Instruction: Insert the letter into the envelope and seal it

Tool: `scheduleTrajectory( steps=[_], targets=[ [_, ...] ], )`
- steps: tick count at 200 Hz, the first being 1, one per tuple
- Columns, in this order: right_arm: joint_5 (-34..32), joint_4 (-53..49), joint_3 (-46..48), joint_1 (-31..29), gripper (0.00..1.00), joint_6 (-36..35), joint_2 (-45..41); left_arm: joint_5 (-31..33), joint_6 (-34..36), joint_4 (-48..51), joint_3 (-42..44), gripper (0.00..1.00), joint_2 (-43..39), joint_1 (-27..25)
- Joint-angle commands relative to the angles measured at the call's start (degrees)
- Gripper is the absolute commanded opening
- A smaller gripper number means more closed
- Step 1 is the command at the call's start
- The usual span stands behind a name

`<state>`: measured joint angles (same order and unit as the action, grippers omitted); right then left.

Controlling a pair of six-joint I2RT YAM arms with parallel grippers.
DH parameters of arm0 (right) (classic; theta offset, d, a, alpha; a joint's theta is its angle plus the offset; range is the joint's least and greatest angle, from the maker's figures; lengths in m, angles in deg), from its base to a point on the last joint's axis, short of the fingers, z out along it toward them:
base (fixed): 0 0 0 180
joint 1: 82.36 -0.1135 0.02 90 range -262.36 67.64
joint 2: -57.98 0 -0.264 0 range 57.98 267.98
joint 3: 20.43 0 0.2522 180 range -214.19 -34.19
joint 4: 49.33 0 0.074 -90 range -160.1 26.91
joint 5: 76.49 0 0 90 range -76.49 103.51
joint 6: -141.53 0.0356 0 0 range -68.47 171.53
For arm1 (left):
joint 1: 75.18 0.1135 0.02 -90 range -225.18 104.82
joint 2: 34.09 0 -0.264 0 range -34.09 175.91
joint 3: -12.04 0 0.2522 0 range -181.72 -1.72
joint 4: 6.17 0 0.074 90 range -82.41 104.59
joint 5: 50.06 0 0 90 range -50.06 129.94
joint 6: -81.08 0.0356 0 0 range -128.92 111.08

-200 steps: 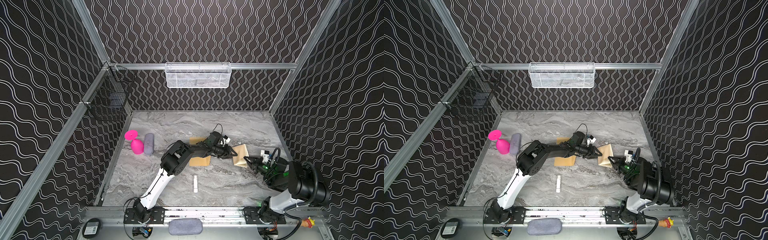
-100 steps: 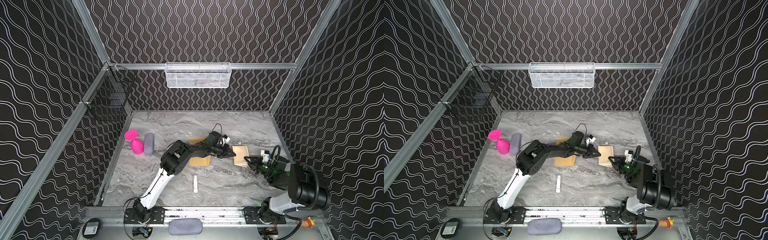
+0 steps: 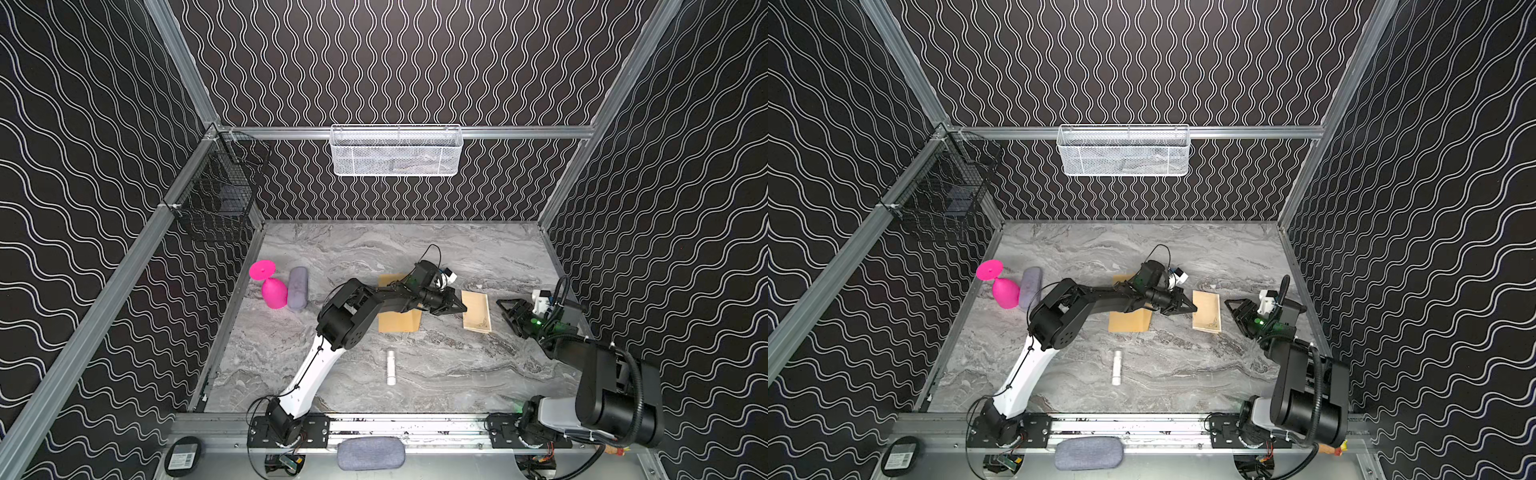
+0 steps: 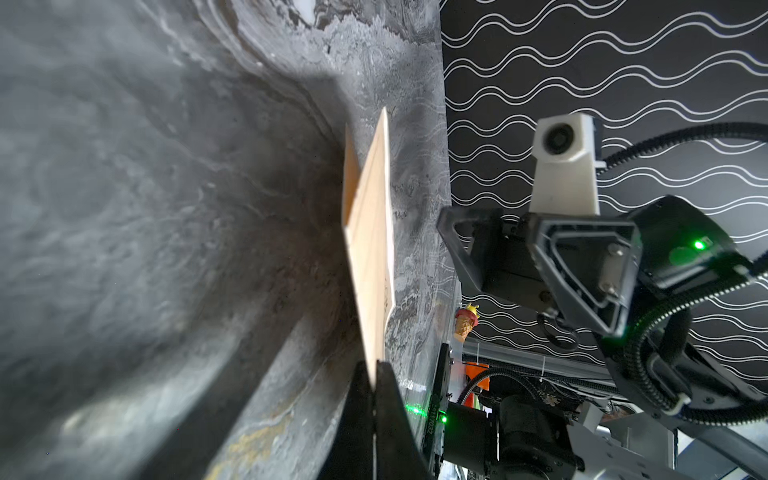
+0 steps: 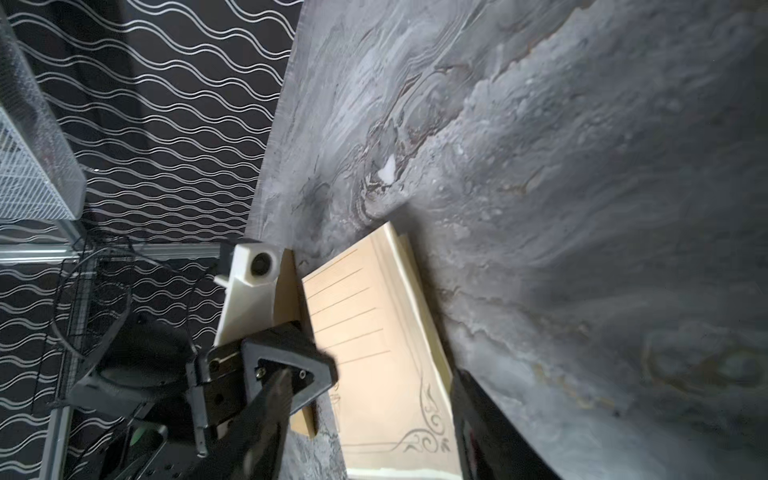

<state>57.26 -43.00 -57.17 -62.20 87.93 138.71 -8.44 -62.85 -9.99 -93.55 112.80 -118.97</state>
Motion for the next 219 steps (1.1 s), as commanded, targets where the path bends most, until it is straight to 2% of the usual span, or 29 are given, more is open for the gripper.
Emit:
scheduleTrajectory(
  steps=[1,37,72,106,132,156,167,203,219],
  targets=[
    [-1.84,0.97,-1.74,-1.19,0.64,-0.20,3.82,-0.18,3.34,2.01,-0.94,0.00,-0.64,0.11],
    [-2.70,4.75,-3.40,-6.04,0.61,1.27,9.87,0.07,4.62,3.95,-2.08,0.03,-0.44,0.06],
    [-1.62,7.68,-3.84,-7.25,0.56,2.07,14.54,-0.08,4.21,4.06,-3.40,0.08,0.57,0.02],
    [-0.86,9.62,-3.25,-8.28,0.53,3.25,15.25,-0.14,4.39,4.76,-5.42,0.14,1.42,-0.24],
    [-0.51,9.45,-2.79,-8.74,0.53,3.49,14.64,-0.09,4.87,5.62,-6.16,0.14,1.47,-0.42],
    [-0.26,6.57,-2.84,-8.37,0.52,2.29,12.05,-0.07,5.34,5.63,-5.06,0.08,0.11,-0.33],
    [0.44,4.57,-3.16,-7.66,0.53,1.64,9.78,-0.42,5.44,5.67,-4.56,0.00,-0.79,-0.20],
    [4.29,-4.18,-3.78,-4.18,0.59,-1.14,-1.60,-2.55,5.11,4.43,-1.01,0.00,-6.61,0.83],
    [11.03,1.21,-0.90,-1.83,0.63,3.21,-5.82,-4.29,4.51,3.25,0.88,0.00,-10.24,1.63]
  ],
)
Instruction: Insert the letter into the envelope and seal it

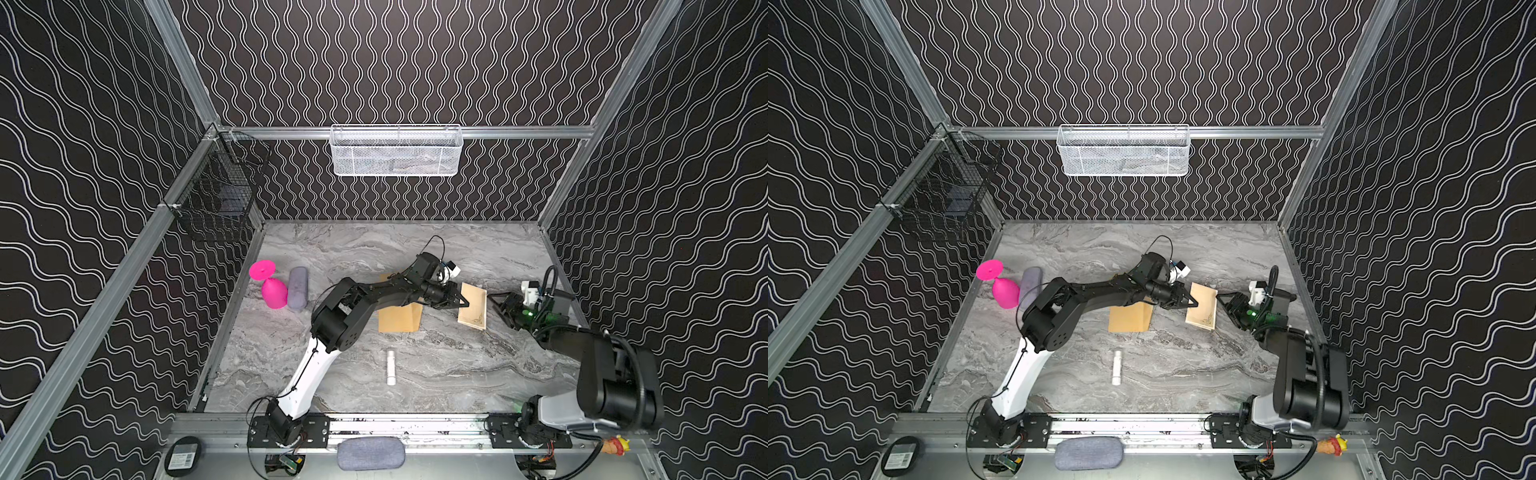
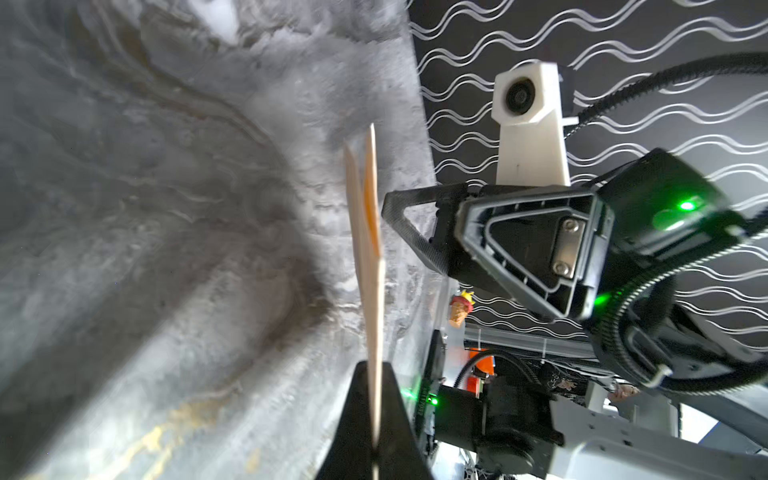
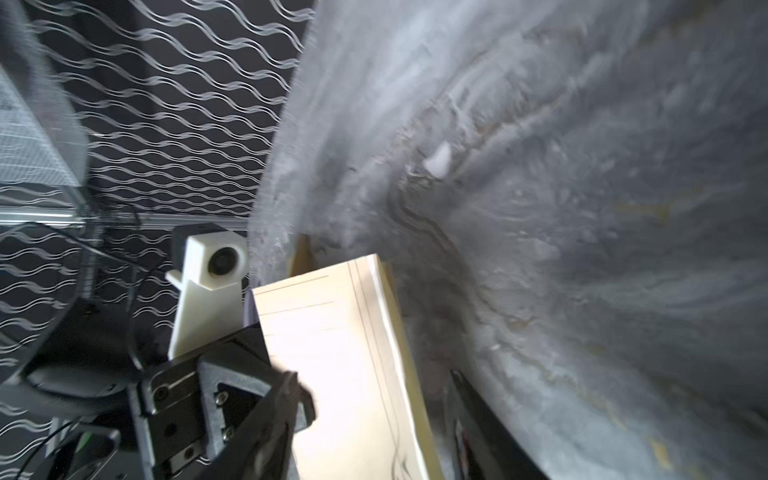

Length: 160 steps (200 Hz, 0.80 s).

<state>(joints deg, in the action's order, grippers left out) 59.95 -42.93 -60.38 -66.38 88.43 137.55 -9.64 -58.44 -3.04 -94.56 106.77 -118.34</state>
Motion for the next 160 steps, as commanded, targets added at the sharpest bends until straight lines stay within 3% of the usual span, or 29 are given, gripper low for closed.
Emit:
scheduleTrajectory(
  steps=[1,22,64,120,160],
  targets=[
    [8.82,1.61,2.61,2.49,0.63,3.12,-4.85,-3.21,-0.02,-3.91,2.01,0.00,-4.46,1.07],
    [17.76,17.50,8.09,4.91,0.65,14.33,-7.65,-5.92,-3.76,-9.67,6.52,0.00,-8.53,2.06],
    [23.72,49.04,13.09,4.93,0.68,37.41,-9.35,-10.08,-12.89,-22.74,12.65,0.00,-13.05,2.37],
    [24.61,61.49,12.52,2.59,0.69,44.45,-5.50,-10.99,-24.76,-40.06,18.44,0.00,-13.99,2.38],
    [23.29,74.84,12.09,-2.44,0.57,51.28,0.89,-10.51,-23.28,-38.93,19.60,0.00,-15.85,2.38]
  ],
)
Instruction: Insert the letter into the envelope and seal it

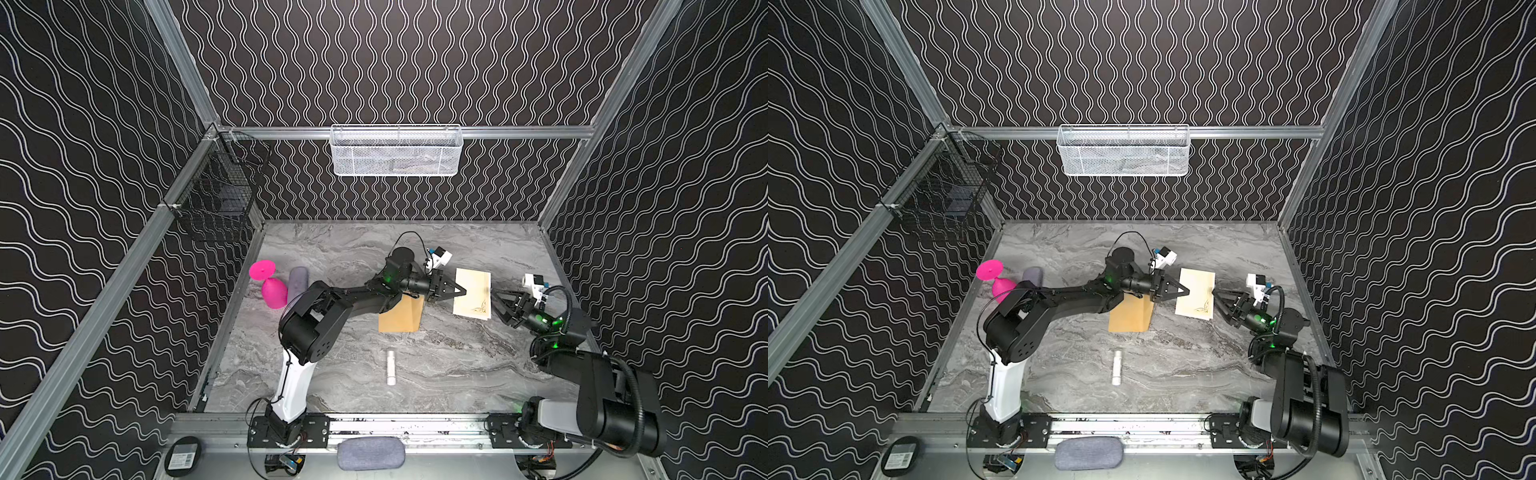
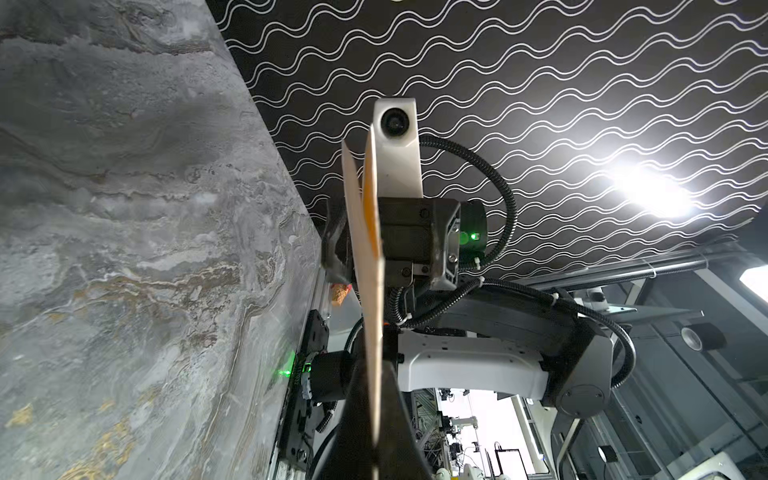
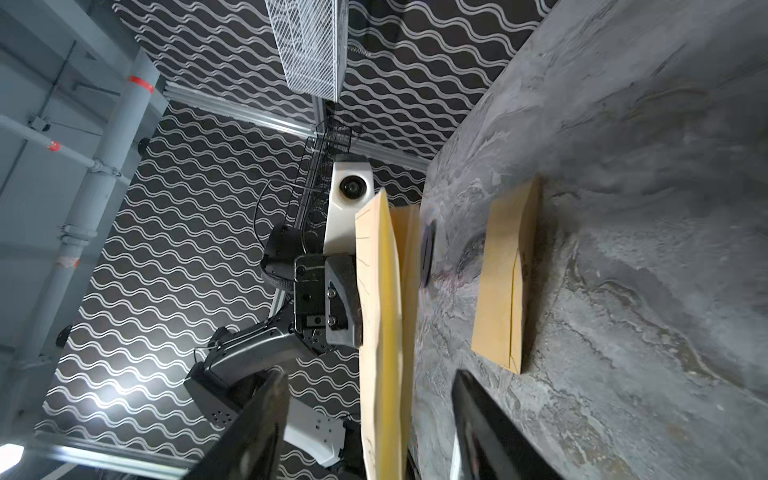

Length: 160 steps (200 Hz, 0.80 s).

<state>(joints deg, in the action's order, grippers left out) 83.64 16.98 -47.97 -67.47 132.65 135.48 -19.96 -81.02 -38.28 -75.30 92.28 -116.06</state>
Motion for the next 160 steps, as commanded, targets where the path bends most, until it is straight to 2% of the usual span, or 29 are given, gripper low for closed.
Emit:
scheduleTrajectory(
  steps=[1,7,27,54,119,139,160],
  targets=[
    [-0.37,15.37,-0.35,-1.35,0.56,7.36,3.17,-0.16,-0.56,-3.61,0.36,0.00,-1.42,0.10],
    [-0.45,18.67,-0.28,-1.48,0.51,9.29,4.58,-0.22,-0.23,-3.20,0.45,0.00,-1.49,0.10],
    [-0.75,18.84,-0.55,-2.14,0.35,9.19,5.71,-0.20,-1.46,-5.34,1.11,0.00,-1.30,0.11],
    [-1.24,18.84,-0.90,-2.68,0.23,9.31,5.12,-0.08,-1.84,-6.37,2.16,0.00,-1.46,0.28],
    [-1.88,18.86,-0.77,-3.21,0.07,9.58,4.33,0.38,0.02,-4.88,3.40,0.00,-2.77,0.58],
    [-1.80,18.75,-0.81,-3.37,0.04,9.67,4.29,0.66,2.11,-2.42,3.71,0.06,-3.68,0.72],
    [-1.75,18.10,-0.83,-3.51,0.02,9.33,4.42,1.12,4.21,-0.19,4.37,0.17,-4.62,0.97]
  ],
)
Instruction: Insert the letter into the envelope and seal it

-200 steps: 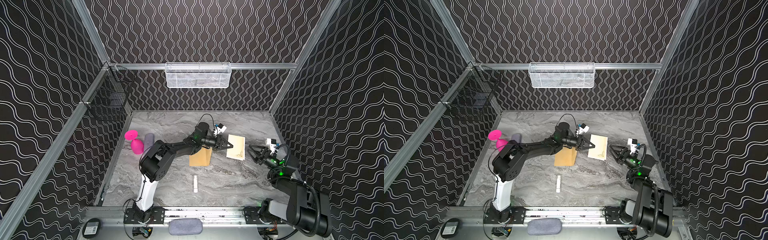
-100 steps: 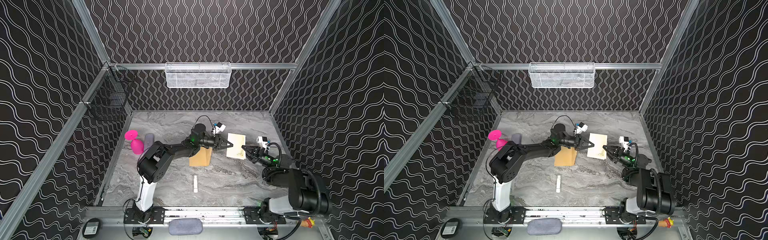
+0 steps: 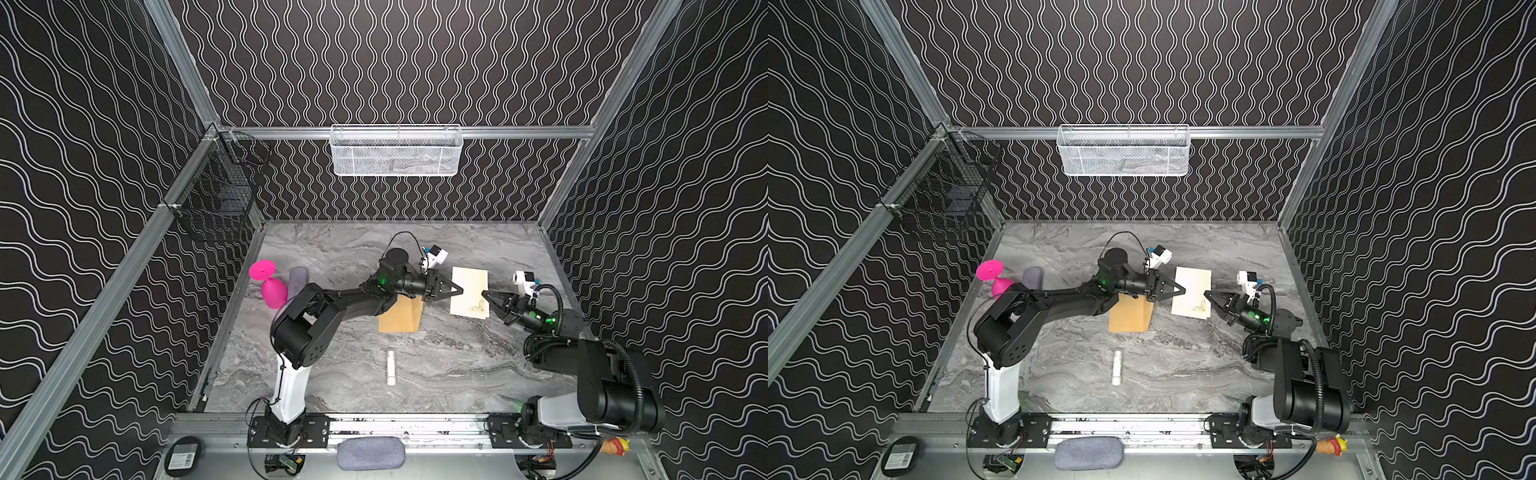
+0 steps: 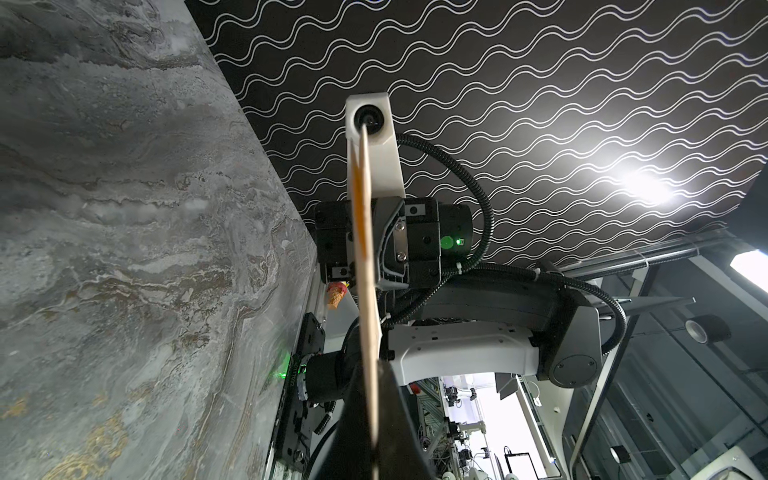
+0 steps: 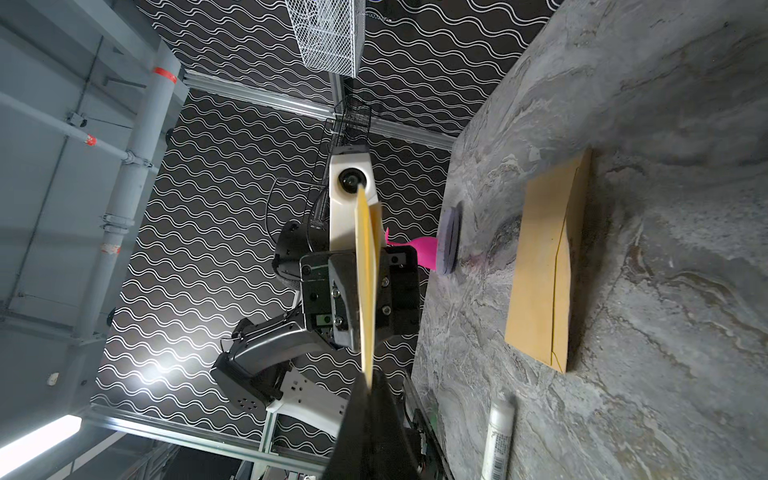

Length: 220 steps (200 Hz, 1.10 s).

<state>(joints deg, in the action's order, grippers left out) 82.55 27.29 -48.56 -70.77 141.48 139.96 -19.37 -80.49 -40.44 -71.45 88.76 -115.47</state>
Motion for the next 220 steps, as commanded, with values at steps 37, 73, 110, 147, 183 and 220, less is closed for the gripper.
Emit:
scheduleTrajectory(
  steps=[37,73,110,147,183,220],
  targets=[
    [-0.91,-1.63,-0.56,-0.85,0.00,-5.67,-1.64,2.98,9.34,7.81,3.70,0.46,-4.20,2.19],
    [-3.27,-27.62,-3.40,-3.13,0.00,-23.09,-7.35,8.63,17.34,20.47,7.85,0.58,-8.41,6.54],
    [-12.48,-63.85,-12.73,-9.29,0.00,-46.86,-11.78,20.59,31.66,45.24,7.34,0.79,-14.12,11.28],
    [-17.02,-66.30,-16.96,-14.63,0.00,-48.92,-5.16,30.23,37.63,57.26,6.92,0.97,-14.91,14.68],
    [-22.30,-69.72,-22.25,-20.23,0.00,-51.09,0.43,34.27,39.60,60.74,7.57,0.99,-14.48,16.28],
    [-29.45,-76.84,-28.88,-25.30,0.00,-53.52,6.18,35.72,39.04,61.08,7.97,0.99,-12.72,16.83]
  ],
)
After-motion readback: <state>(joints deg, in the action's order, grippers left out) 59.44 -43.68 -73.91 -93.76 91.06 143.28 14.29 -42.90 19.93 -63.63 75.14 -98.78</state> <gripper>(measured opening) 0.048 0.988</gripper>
